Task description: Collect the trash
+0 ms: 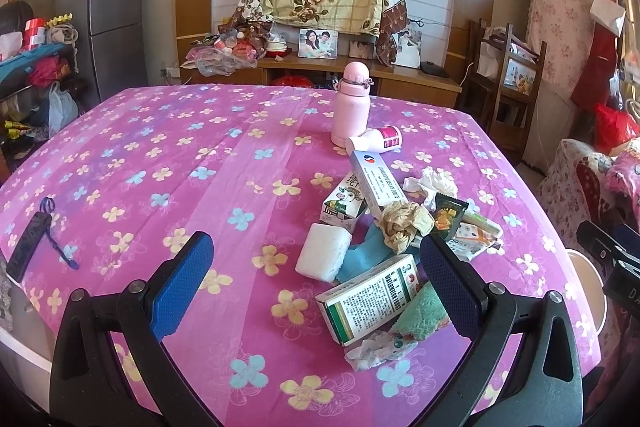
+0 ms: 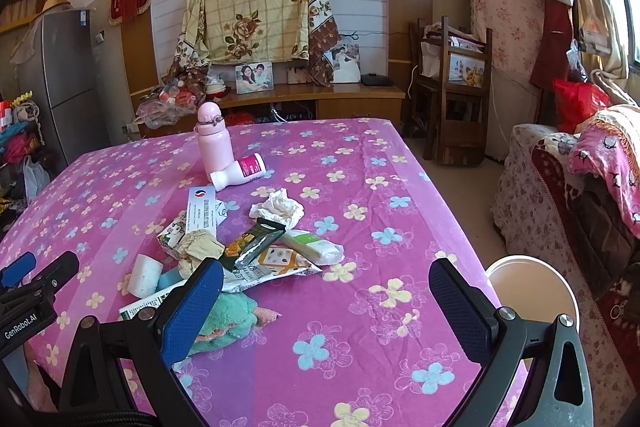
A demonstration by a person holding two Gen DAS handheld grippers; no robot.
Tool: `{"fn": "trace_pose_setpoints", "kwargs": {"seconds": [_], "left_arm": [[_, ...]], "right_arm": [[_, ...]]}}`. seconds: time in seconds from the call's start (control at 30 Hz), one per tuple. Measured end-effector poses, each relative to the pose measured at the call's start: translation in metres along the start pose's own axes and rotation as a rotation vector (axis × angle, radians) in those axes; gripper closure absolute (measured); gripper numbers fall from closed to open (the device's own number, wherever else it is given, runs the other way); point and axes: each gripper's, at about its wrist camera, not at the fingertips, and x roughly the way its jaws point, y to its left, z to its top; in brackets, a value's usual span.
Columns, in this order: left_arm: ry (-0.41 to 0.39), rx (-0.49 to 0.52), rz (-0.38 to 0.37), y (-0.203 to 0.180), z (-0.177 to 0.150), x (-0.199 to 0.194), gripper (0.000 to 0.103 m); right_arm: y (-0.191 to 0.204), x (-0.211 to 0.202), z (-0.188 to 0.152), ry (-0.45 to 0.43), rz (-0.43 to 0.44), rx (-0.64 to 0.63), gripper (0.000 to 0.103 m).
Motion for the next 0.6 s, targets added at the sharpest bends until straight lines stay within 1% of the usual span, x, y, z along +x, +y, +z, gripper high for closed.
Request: {"fn": "trace_pose_setpoints", "kwargs": {"seconds": [0.37, 0.6], "left_arm": [[0.004, 0.001, 0.003, 0.005, -0.002, 0.002, 0.001], [0.019, 0.007, 0.002, 0.009, -0.006, 0.005, 0.001]], "right_arm": [[0.004, 0.006, 0.001, 0.021, -0.007, -0.012, 0.001], [0.007, 0.01, -0.001, 0.041, 0.007, -0.039, 0.001]]}}
